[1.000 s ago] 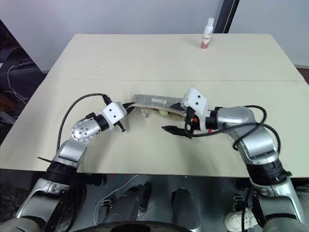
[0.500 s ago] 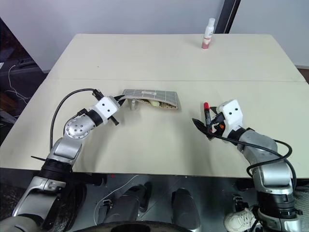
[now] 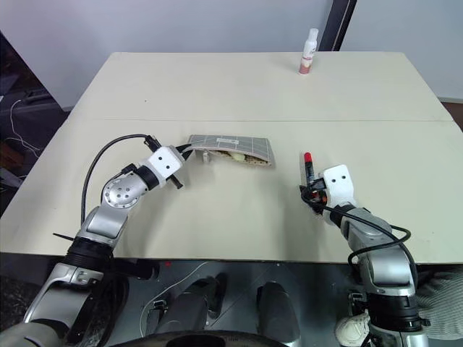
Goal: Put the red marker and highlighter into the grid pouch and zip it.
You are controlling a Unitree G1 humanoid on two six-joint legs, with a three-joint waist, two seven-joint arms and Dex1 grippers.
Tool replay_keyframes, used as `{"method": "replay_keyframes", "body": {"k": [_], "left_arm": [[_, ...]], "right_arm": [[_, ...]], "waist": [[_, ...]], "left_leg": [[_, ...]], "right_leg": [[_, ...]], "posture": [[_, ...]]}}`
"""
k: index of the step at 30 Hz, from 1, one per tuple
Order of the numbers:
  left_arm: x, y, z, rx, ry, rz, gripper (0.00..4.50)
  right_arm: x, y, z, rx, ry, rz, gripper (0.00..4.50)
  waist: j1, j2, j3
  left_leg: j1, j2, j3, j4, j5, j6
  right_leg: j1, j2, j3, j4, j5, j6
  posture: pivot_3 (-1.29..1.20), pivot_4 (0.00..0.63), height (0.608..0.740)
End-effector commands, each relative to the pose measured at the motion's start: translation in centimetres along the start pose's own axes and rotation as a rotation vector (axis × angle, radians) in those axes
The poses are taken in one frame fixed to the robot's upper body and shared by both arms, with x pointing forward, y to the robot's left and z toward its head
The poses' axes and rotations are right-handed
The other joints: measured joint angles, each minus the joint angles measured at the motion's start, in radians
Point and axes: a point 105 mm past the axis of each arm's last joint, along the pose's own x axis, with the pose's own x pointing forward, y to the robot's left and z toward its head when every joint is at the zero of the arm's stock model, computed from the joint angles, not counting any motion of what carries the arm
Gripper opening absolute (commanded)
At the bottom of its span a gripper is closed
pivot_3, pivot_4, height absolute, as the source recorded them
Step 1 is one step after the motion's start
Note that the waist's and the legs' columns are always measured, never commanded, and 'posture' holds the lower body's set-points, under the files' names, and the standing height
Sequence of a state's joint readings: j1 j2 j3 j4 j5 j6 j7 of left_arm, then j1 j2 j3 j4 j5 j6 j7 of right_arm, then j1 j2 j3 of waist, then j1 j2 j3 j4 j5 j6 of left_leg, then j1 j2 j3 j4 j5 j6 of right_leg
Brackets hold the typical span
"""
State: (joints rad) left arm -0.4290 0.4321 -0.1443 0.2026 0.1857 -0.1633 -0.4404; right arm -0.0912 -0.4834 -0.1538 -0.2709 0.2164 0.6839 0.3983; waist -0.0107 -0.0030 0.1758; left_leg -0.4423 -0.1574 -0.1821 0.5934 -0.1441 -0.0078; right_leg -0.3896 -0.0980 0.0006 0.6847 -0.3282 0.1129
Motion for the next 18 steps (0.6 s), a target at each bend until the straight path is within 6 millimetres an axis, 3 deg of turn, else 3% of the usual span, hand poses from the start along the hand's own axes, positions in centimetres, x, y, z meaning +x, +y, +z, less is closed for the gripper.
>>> {"method": "replay_keyframes", "body": {"k": [1,4,8,11,14,18], "left_arm": [[-0.1,0.6,0.8,0.022,-0.031,0.023,0.00],[-0.1,0.6,0.8,0.021,-0.029,0.025,0.00],[0.0,0.5,0.9,0.022,-0.031,0.024,0.00],[0.2,0.5,0.9,0.025,-0.034,0.020,0.00],[0.4,0.5,1.1,0.026,-0.037,0.020,0.00],[0.5,0.4,1.3,0.026,-0.043,0.019,0.00]], "right_arm": [[-0.3,-2.0,1.1,-0.028,-0.031,-0.033,0.43],[-0.5,-2.0,3.8,-0.050,-0.136,0.042,0.44],[-2.9,1.6,9.1,-0.156,-0.332,0.404,0.44],[-4.4,4.3,9.8,-0.234,-0.333,0.602,0.44],[-4.7,6.8,9.2,-0.310,-0.278,0.710,0.44],[-3.1,6.9,8.5,-0.355,-0.240,0.656,0.44]], "waist": [[0.003,0.000,0.000],[0.003,0.000,0.000],[-0.005,0.000,0.000],[-0.002,0.000,0.000],[0.000,-0.001,0.000],[0.001,-0.001,0.000]], "left_leg": [[0.000,0.000,0.000,0.000,0.000,0.000],[0.000,0.000,0.000,0.001,0.000,0.000],[-0.001,0.000,0.001,0.000,0.000,0.000],[-0.001,0.001,0.001,-0.001,0.000,0.000],[-0.002,0.001,0.000,-0.001,0.000,0.001],[-0.002,0.000,0.001,0.001,0.000,0.001]], "right_leg": [[0.000,0.000,0.000,0.000,0.000,0.000],[0.000,0.000,0.000,0.000,0.000,0.000],[0.001,0.000,0.000,0.000,0.000,0.000],[0.001,0.000,-0.001,0.000,0.000,0.001],[0.001,0.000,-0.001,0.000,0.000,0.001],[0.001,-0.001,-0.001,-0.001,0.000,0.000]], "posture": [[0.00,0.150,0.740],[0.00,0.150,0.740],[0.00,0.150,0.740],[0.00,0.150,0.740],[0.00,0.150,0.740],[0.00,0.150,0.740]]}}
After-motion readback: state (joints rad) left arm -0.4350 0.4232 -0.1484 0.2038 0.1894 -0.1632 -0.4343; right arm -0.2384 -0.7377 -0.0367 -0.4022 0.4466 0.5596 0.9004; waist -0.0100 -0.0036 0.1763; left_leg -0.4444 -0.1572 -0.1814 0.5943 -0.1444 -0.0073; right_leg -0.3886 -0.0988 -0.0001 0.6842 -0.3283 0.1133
